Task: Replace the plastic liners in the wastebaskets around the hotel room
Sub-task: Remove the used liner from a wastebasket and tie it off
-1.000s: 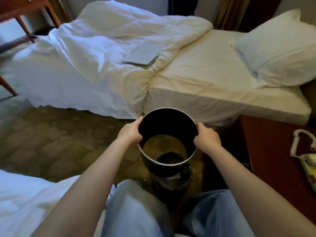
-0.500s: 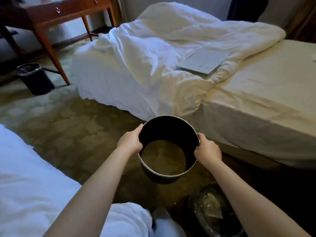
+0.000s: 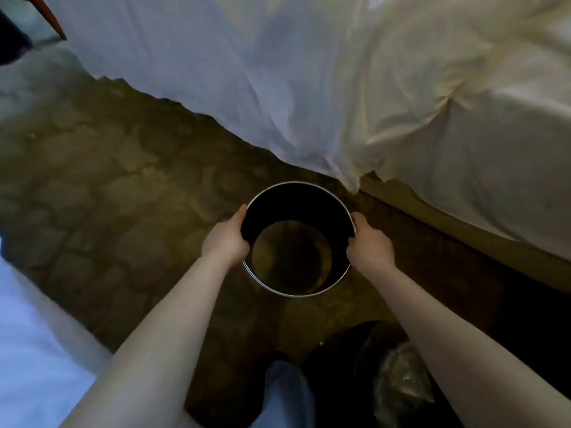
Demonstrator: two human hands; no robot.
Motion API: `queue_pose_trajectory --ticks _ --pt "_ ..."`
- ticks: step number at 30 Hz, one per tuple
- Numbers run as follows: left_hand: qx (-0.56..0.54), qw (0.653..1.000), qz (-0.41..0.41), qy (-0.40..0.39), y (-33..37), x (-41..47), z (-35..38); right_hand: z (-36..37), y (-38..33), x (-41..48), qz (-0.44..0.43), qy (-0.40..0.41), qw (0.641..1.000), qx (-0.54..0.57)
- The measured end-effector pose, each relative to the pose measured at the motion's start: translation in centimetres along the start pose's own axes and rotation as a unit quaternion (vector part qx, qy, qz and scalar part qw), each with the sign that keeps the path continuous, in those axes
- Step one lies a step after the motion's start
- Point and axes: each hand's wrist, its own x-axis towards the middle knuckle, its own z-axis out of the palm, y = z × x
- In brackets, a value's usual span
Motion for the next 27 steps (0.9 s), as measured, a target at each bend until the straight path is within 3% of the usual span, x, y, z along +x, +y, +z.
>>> queue_pose_trajectory --ticks 7,11,14,19,24,27 --pt "-0.087 0.996 -0.035 0.002 -0.7 3.9 4.8 2.8 2.0 4.9 -0.031 0.019 0.999 0.001" --pt "-0.133 0.99 -0.044 -0.025 0.1 3.8 6.3 3.5 3.6 5.8 -0.029 -0.016 0.994 0.1" --pt "-0.129 0.988 -0.068 -0.044 0.7 3.0 6.9 3.3 4.2 5.1 -0.025 -0.053 0.995 0.078" --pt "-0.052 0.994 -0.077 -0.05 2.3 1.1 5.3 1.0 3.2 3.7 -0.043 -0.033 0.998 0.014" --pt "-0.037 0.993 0.037 0.106 6.0 -3.1 2.3 -3.6 2.0 1.1 -0.07 -0.078 0.994 0.01" --pt "-0.065 0.99 0.097 0.082 9.6 -5.7 1.9 -6.3 3.5 -0.8 -0.055 -0.071 0.995 0.039"
